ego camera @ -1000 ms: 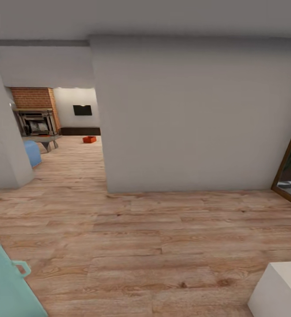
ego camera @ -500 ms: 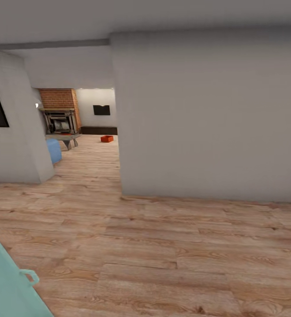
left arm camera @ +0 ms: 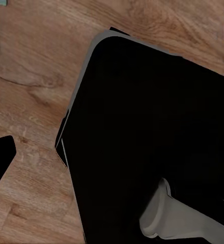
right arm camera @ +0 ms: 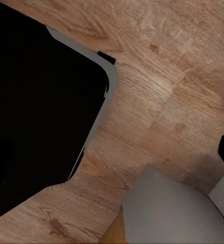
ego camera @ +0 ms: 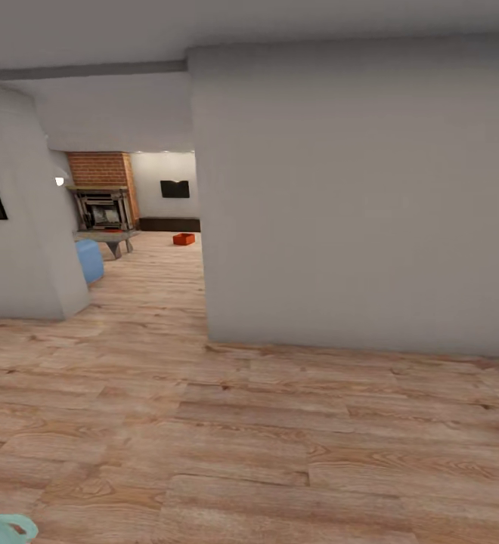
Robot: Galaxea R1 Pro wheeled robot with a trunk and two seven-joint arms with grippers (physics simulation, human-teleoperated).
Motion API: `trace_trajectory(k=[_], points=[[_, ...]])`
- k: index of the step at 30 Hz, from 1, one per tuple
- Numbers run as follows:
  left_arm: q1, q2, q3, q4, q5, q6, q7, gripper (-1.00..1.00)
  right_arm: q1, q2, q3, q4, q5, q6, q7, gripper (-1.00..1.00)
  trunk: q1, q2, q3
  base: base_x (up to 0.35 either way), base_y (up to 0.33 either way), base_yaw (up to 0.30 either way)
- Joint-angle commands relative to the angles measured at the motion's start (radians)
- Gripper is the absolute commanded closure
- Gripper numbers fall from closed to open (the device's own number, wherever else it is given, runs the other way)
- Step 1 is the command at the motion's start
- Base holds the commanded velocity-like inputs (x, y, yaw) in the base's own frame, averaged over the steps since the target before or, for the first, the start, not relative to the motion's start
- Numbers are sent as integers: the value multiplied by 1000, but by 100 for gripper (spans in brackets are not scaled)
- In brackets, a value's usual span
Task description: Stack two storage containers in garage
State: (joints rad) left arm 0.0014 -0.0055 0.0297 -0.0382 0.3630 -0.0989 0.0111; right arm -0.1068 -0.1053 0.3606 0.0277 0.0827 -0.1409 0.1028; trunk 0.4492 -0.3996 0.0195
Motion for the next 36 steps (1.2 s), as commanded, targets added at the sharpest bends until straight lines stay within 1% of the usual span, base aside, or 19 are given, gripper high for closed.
trace_trajectory(k=[1, 13, 23, 32, 36], points=[[0, 0, 3, 0, 2, -2, 1, -100, -1, 0, -2, 3, 9, -6, 1, -100, 1, 0, 0, 323, 0, 0], [1, -1, 3, 0, 2, -2, 1, -100, -1, -1, 1, 3, 11, -4, 1, -100, 1, 0, 0, 323, 0, 0], [0, -1, 3, 0, 2, -2, 1, -100, -1, 8, 0, 3, 10, 5, 1, -100, 1, 0, 0, 323, 0, 0], [0, -1, 3, 0, 2, -2, 1, -100, -1, 9, -1, 3, 6, 1, 1, -100, 1, 0, 0, 323, 0, 0], [0, -1, 3, 0, 2, -2, 1, -100, -1, 7, -5, 3, 3, -4, 1, -100, 1, 0, 0, 323, 0, 145]])
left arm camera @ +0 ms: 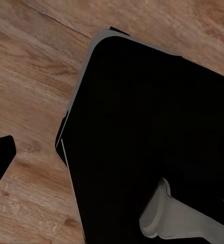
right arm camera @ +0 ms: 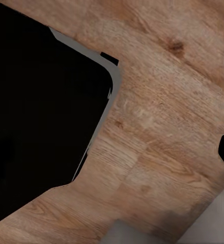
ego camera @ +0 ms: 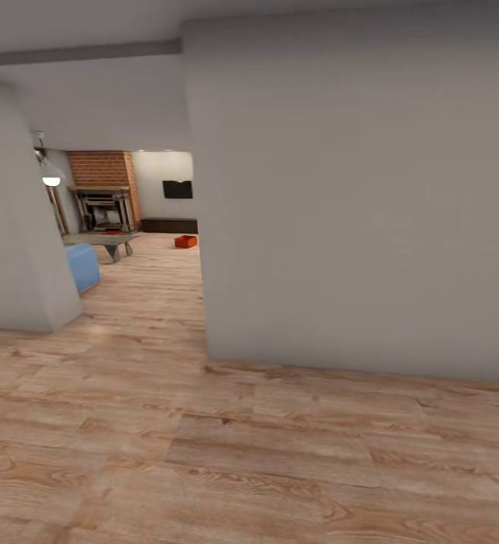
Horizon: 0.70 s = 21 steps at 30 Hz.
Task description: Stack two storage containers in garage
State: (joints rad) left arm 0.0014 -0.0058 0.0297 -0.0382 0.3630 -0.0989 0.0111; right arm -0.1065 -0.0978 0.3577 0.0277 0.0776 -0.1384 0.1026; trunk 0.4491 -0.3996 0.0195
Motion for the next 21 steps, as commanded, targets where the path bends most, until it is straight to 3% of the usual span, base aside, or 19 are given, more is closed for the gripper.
trace_trajectory(k=[1, 21], points=[[0, 0, 3, 0, 2, -2, 1, -100, -1, 0, -3, 3, 7, -7, 2, -100, 1, 0, 0, 323, 0, 236], [0, 0, 3, 0, 2, -2, 1, -100, -1, -2, -3, 3, 7, -7, 2, -100, 1, 0, 0, 323, 0, 273]])
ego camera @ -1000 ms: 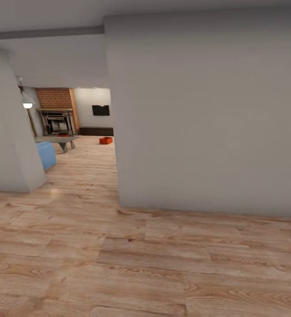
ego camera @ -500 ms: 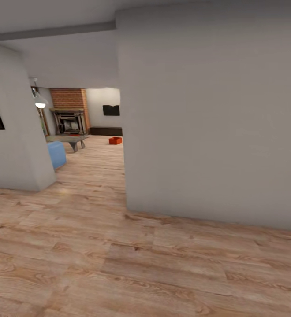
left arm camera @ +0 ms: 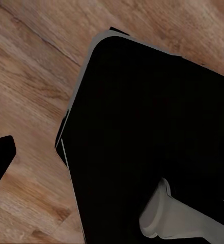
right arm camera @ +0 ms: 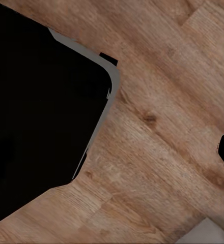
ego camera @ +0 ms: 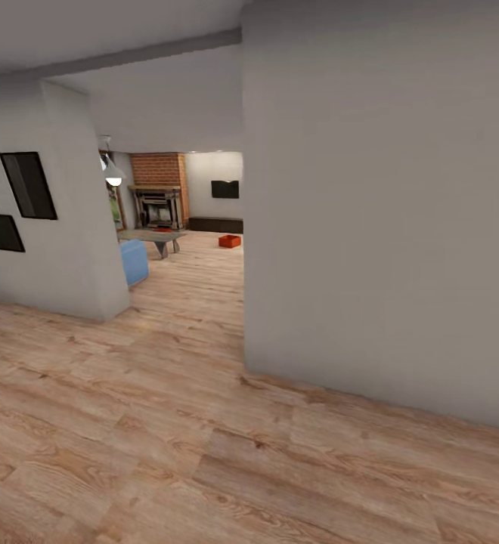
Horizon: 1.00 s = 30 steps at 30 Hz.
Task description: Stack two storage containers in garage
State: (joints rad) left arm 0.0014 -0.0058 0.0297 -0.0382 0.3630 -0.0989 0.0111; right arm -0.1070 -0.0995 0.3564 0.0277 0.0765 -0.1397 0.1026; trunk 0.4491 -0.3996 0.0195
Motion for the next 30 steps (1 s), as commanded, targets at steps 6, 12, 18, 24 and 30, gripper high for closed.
trace_trajectory(k=[6, 12, 18, 24, 30], points=[[0, 0, 3, 0, 2, -2, 1, -100, -1, 0, -2, 3, 8, -6, 2, -100, 1, 0, 0, 323, 0, 276], [1, 0, 3, 0, 2, -2, 1, -100, -1, 0, -2, 3, 8, -6, 2, -100, 1, 0, 0, 323, 0, 276], [0, 0, 3, 0, 2, -2, 1, -100, -1, 0, -2, 3, 8, -6, 2, -100, 1, 0, 0, 323, 0, 267], [0, 0, 3, 0, 2, -2, 1, -100, -1, -1, -2, 3, 8, -6, 2, -100, 1, 0, 0, 323, 0, 81], [0, 0, 3, 0, 2, -2, 1, -100, -1, -1, -3, 3, 9, -6, 2, -100, 1, 0, 0, 323, 0, 9]])
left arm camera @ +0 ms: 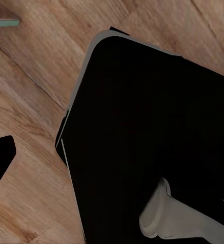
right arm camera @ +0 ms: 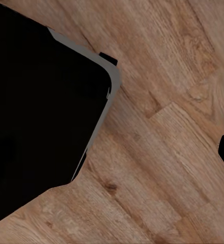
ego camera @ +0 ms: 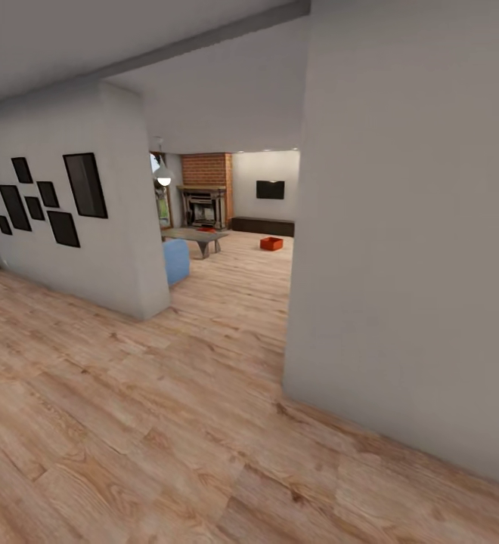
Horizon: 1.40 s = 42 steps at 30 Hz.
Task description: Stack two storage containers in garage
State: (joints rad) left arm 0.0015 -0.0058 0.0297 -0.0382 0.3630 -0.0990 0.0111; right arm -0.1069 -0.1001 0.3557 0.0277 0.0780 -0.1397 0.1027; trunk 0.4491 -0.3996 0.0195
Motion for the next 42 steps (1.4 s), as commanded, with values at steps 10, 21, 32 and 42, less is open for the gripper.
trace_trajectory(k=[10, 21, 32, 42], points=[[1, 0, 3, 0, 2, -2, 1, -100, -1, -6, 2, 3, 13, -19, 2, -100, 1, 0, 0, 323, 0, 1], [0, 1, 3, 0, 2, -3, 0, -100, -1, -5, 8, 3, 21, -18, 2, -100, 1, 0, 0, 323, 0, 0], [0, 0, 1, -1, 2, -3, 0, -100, -1, -1, 11, 3, 17, -14, 2, -100, 1, 0, 0, 323, 0, 37], [0, 0, 1, 0, 1, -3, 0, -100, -1, -1, 11, 3, 17, -15, 2, -100, 1, 0, 0, 324, 0, 262]])
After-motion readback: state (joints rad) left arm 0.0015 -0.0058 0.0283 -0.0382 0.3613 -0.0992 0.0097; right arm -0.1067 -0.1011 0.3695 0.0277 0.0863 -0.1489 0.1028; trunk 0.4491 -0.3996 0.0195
